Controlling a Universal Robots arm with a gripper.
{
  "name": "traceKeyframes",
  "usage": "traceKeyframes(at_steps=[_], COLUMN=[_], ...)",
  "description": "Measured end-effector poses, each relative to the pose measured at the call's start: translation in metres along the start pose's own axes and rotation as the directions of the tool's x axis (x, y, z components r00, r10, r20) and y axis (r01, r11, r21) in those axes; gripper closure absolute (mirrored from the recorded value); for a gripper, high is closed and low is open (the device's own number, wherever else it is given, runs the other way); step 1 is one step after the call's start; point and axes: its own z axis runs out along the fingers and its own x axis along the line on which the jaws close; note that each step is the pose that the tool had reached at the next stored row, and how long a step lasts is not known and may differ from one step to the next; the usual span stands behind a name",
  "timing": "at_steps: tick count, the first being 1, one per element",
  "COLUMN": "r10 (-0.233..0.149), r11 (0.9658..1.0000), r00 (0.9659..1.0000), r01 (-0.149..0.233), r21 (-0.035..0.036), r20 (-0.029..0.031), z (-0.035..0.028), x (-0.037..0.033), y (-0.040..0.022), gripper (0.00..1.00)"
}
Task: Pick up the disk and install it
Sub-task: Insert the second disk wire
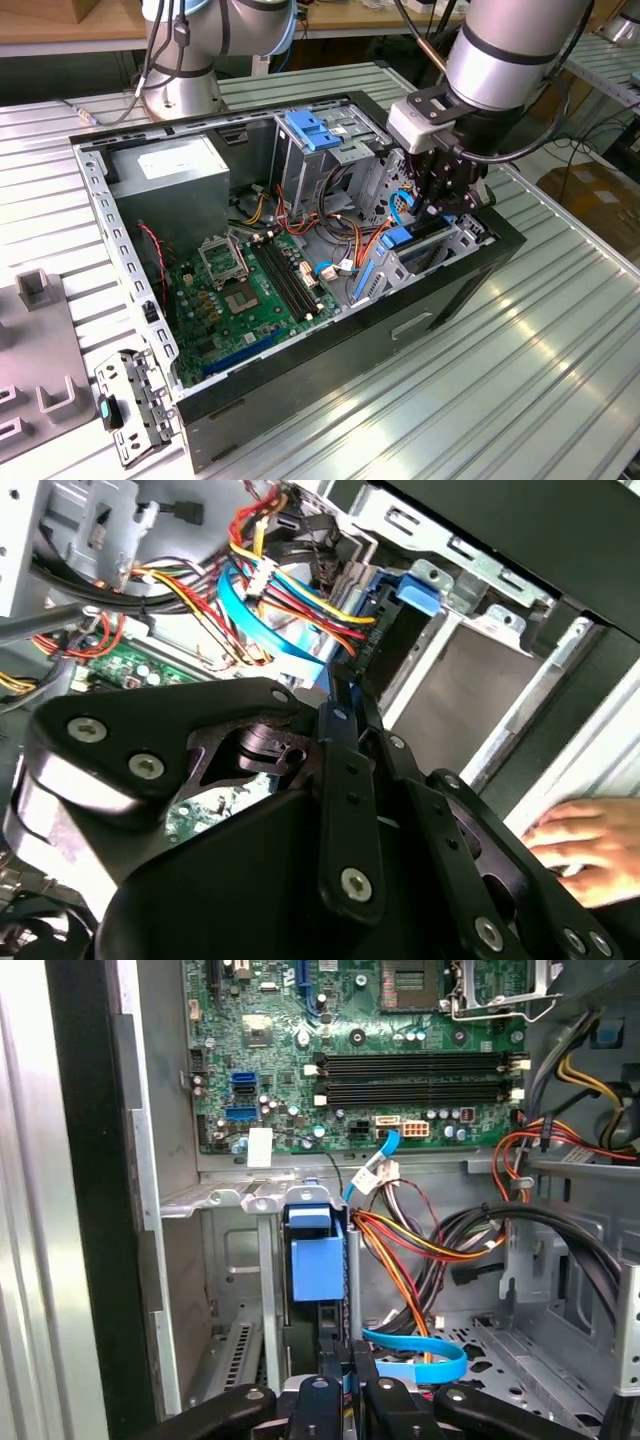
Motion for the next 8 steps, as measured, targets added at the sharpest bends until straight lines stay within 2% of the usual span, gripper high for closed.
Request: traceKeyframes(at_steps=[1, 5, 8], r10=[0.001, 0.0, 0.0], r11=[1.0, 1.0, 1.0], r00=[1.0, 1.0, 1.0], r01=[-0.001, 0.0, 0.0], r21=[-0.0001, -0.0002, -0.0002], r20=[0.003, 0.0031, 0.003], z=[0.0, 0.0001, 0.0006], x=[0.0006, 0.0049, 0.0055], y=[0.0, -0.0002, -0.0002], gripper=[0.84, 0.84, 0.84])
